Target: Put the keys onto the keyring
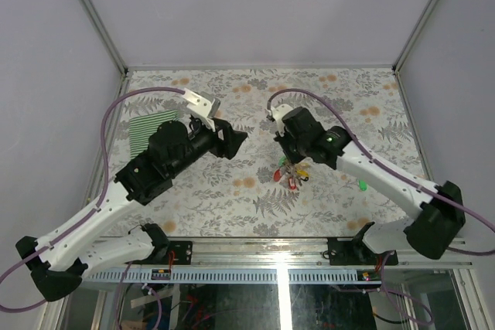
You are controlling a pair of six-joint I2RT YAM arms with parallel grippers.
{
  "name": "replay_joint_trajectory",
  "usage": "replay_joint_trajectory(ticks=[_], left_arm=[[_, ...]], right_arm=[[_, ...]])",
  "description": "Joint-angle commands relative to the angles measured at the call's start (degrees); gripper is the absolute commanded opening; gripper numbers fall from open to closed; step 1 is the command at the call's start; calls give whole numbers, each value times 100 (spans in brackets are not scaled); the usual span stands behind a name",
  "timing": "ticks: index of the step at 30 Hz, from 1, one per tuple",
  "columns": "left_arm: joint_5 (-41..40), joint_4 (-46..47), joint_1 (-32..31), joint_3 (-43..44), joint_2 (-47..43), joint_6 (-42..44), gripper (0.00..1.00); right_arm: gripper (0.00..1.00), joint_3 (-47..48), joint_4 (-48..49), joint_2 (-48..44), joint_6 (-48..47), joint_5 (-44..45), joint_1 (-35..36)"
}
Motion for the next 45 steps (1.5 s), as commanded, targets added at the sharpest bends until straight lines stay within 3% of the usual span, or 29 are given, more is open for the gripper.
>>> replay_joint_trajectory(ticks=[1, 7, 14, 18, 20, 22, 27, 31, 34, 37, 41, 45], left_arm=[[-186, -108, 36, -45, -114, -102, 65], [-234, -285, 34, -10, -192, -193, 65], [-460, -318, 40, -164, -374, -303, 65], [-517, -293, 71, -247, -361, -344, 66], [-497, -263, 152, -320, -339, -410, 67], [-366, -224, 325, -387, -301, -493, 68], [92, -128, 1248, -578, -179, -846, 76], [558, -53, 2051, -696, -138, -1063, 100], [530, -142, 2370, -666, -184, -1064, 100], [-71, -477, 2422, -532, -271, -951, 100], [-691, -825, 2428, -465, -478, -936, 100], [-723, -758, 2429, -786, -1126, -927, 100]], right_arm=[[0, -168, 1318, 663, -14, -602, 8], [3, -69, 2079, 1486, 180, -1315, 8], [20, -261, 3195, 1810, 547, -2266, 9], [29, -391, 3450, 1630, 591, -2374, 6], [37, -541, 3584, 1344, 562, -2227, -3], [56, -790, 3783, 974, 566, -2029, -52], [82, -1320, 3945, -121, 643, -1470, -320], [95, -1357, 3516, -989, 503, -404, -378], [99, -1352, 3104, -1649, 483, 411, -379], [99, -1296, 2657, -2380, 362, 889, -378], [99, -1344, 2138, -3232, 227, 1159, -378], [99, -1591, 1809, -4164, 395, 1238, -378]])
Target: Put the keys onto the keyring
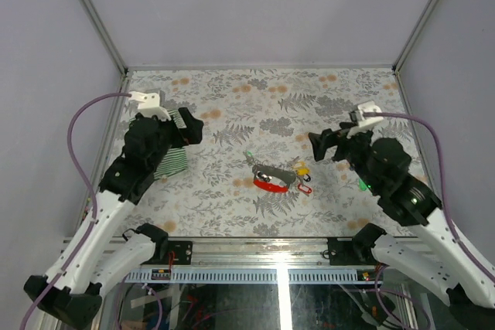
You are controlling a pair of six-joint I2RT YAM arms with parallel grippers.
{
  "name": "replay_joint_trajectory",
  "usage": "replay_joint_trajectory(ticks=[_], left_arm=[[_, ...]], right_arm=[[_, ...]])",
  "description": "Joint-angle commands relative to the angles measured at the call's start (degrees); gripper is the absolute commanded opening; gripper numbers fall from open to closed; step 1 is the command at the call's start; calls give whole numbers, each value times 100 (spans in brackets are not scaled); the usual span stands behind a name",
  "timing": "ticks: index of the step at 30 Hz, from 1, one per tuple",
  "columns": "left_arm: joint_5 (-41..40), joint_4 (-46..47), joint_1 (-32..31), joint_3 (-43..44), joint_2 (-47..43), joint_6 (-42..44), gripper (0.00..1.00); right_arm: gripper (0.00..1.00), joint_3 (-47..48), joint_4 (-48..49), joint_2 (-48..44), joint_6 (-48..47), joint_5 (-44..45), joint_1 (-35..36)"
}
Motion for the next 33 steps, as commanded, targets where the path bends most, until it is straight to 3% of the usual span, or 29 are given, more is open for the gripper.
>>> replay_joint_trajectory(ticks=[1, 5, 13, 33], left_arm=[[-380, 106, 24, -247, -819, -14, 100], [-465, 149, 30, -698, -1694, -82, 100], [-582, -217, 29, -1213, -2836, -201, 100], [-678, -441, 31, -1558, -3276, -127, 100]], right_arm=[[99, -298, -332, -940, 69, 499, -22], [99, -781, -281, -1931, 226, 792, -22], [99, -1180, -563, -2545, 735, 1075, -24], [99, -1441, -479, -2582, 590, 1128, -22]])
